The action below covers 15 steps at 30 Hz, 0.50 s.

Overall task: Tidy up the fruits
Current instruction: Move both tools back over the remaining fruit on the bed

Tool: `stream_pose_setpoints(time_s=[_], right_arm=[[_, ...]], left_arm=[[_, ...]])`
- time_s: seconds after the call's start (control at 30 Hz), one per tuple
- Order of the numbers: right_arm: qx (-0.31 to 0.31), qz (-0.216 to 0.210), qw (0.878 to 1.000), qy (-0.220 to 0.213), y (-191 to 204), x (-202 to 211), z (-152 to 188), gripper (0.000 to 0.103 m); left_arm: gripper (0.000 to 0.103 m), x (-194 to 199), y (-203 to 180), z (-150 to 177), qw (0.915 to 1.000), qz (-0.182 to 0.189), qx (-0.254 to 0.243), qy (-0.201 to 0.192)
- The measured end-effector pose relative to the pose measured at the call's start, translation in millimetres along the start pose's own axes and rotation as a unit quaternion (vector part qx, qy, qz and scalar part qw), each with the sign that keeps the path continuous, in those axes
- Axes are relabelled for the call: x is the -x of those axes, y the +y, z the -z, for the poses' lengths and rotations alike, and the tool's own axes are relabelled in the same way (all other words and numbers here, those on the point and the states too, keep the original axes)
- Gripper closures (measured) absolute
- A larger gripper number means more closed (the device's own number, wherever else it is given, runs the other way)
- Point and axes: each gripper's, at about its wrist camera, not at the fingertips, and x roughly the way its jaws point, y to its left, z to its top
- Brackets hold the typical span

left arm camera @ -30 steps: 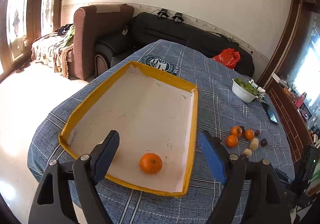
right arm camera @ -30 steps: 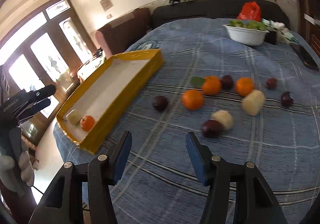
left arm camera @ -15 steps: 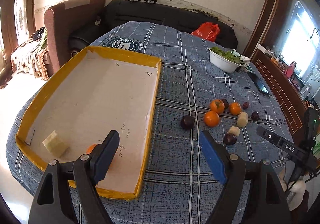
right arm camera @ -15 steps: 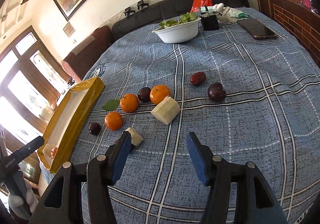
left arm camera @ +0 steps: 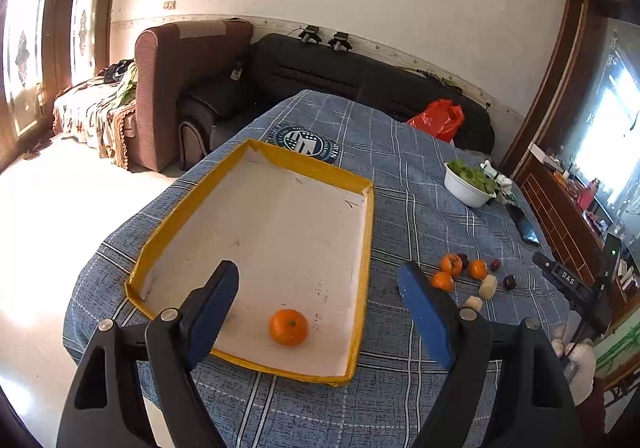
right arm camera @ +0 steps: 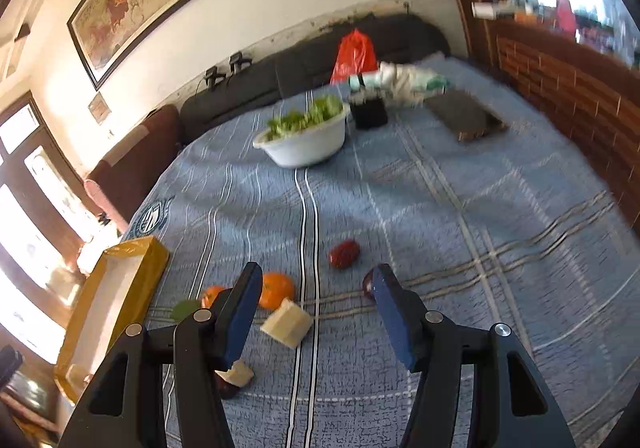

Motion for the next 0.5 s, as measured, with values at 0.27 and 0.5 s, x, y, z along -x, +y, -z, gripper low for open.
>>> stream_pose_setpoints(time_s=[0.27,0.5], right_arm=[[0.031,0.018,0.999,-0.024,28.7,-0.1,-4.1,0.003],[0.021,0.014,0.999,0.019,20.4,-19.4,9.8,0.009]], left_arm=[[0.021,2.9,17.8,1.9,0.9997,-0.007,0.021,-0.005],[0.021,-6.3,12.9,0.9,0.9996,-0.011,0.027,0.002]])
